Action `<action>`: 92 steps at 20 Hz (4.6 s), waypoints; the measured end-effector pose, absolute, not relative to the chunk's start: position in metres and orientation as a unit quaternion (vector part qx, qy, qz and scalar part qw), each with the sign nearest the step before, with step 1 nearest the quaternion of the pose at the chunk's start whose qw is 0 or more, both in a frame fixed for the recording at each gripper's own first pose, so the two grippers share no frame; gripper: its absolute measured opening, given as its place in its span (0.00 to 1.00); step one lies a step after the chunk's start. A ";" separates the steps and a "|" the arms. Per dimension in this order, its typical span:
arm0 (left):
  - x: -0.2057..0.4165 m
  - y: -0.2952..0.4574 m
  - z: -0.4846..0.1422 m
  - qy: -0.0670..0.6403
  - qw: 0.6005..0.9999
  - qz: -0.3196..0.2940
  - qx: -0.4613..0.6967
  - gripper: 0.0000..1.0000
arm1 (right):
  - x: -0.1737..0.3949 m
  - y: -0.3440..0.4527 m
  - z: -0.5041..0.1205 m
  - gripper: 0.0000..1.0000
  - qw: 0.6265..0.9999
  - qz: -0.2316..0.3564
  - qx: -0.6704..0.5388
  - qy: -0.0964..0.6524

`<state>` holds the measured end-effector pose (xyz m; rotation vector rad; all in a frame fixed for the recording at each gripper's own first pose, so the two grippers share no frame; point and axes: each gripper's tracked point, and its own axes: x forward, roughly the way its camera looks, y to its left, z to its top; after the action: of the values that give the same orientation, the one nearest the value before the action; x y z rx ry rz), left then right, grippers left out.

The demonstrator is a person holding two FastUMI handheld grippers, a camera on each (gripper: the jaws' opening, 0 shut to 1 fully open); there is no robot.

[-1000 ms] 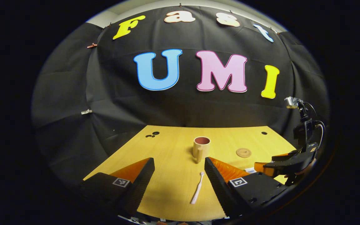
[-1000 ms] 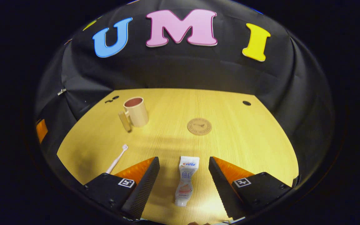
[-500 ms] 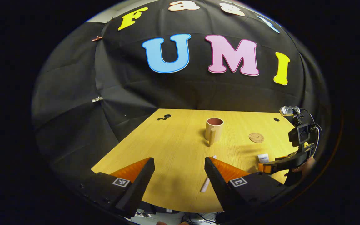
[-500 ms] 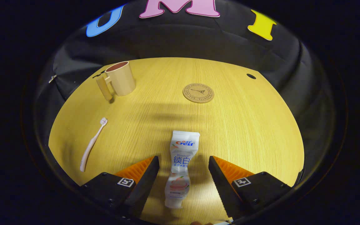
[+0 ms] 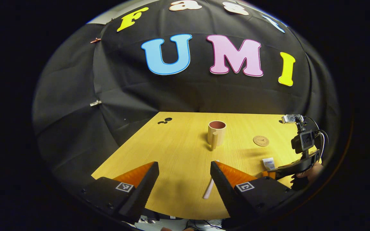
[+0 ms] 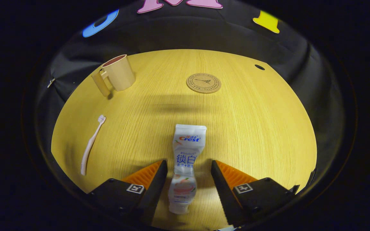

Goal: Put the toothbrush and toothpaste on the desktop into the cup, then pick up the cup and place it on the coaster on the desktop.

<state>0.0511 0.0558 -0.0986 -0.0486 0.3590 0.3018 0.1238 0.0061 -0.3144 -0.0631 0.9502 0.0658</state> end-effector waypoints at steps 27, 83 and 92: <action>0.120 0.018 -0.204 0.311 0.949 0.023 -0.047 1.00 | 0.103 -0.047 -0.219 0.22 0.904 0.069 0.017 0.421; 0.109 0.014 -0.139 0.274 0.948 0.013 -0.164 0.06 | 0.333 0.199 -0.057 0.22 0.943 0.300 0.037 0.136; 0.105 0.055 -0.136 0.232 0.952 0.052 -0.193 0.06 | 0.377 0.238 -0.093 0.22 0.949 0.295 0.039 0.103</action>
<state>0.1054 0.0554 -0.1364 -0.3913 0.4714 0.1047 0.3772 0.2385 -0.0928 0.0792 0.2091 0.6010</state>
